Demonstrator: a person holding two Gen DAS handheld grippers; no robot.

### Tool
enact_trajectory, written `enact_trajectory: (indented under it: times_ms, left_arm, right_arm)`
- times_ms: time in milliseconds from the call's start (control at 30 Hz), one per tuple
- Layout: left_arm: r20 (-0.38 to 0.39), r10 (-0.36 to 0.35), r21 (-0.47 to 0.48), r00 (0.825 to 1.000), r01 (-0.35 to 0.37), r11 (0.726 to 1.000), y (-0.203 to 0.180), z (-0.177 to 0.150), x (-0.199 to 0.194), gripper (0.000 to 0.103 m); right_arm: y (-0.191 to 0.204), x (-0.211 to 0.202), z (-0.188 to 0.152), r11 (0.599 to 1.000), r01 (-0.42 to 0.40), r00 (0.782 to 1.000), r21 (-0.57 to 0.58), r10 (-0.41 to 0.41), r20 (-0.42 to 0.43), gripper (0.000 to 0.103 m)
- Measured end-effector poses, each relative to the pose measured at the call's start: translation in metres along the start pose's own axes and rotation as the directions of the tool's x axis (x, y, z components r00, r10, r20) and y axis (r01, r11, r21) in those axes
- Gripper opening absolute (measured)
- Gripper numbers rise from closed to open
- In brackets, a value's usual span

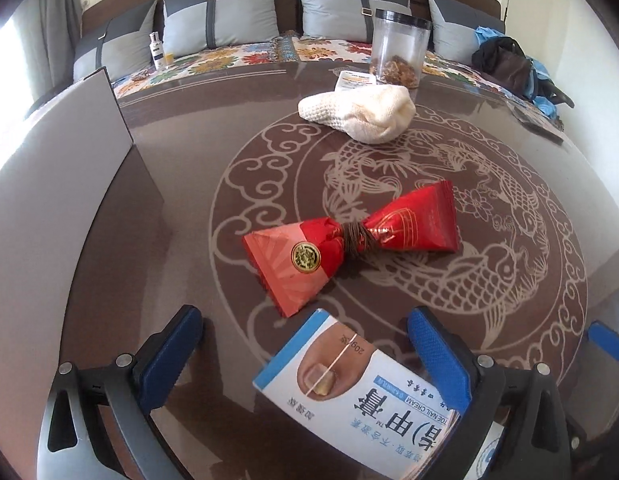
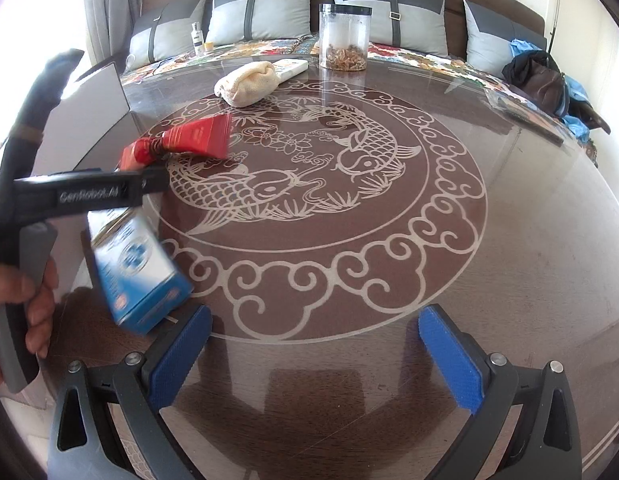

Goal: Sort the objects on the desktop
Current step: 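Reach the left tool to the blue-and-white nail cream box and close on it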

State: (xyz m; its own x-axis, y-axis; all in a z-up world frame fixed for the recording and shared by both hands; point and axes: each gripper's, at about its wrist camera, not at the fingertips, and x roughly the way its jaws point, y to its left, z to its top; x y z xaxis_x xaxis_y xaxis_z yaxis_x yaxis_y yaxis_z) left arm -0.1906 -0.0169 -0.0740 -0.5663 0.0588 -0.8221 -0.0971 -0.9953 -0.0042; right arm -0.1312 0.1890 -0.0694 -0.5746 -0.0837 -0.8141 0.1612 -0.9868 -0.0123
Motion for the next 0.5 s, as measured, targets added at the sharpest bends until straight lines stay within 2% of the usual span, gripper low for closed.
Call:
enact_trajectory:
  times_ms: [133, 267, 400, 500]
  left_arm:
    - [0.005, 0.002, -0.018, 1.0, -0.002, 1.0, 0.006, -0.01, -0.007, 0.103]
    - [0.017, 0.021, -0.077, 1.0, -0.02, 0.997, 0.014, -0.011, -0.009, 0.103]
    - [0.069, -0.003, -0.166, 0.998, 0.015, 0.986, 0.03, -0.018, -0.019, 0.103]
    - [0.12, -0.012, -0.194, 0.993, 0.035, 0.98, 0.034, -0.024, -0.031, 0.103]
  right_arm:
    - [0.0, 0.0, 0.0, 1.0, 0.0, 1.0, 0.0, 0.0, 0.0, 0.103]
    - [0.001, 0.0, 0.0, 1.0, 0.0, 1.0, 0.0, 0.0, 0.0, 0.103]
    - [0.0, 0.0, 0.0, 1.0, 0.0, 1.0, 0.0, 0.0, 0.0, 0.103]
    - [0.0, 0.0, 0.0, 1.0, 0.0, 1.0, 0.0, 0.0, 0.0, 0.103]
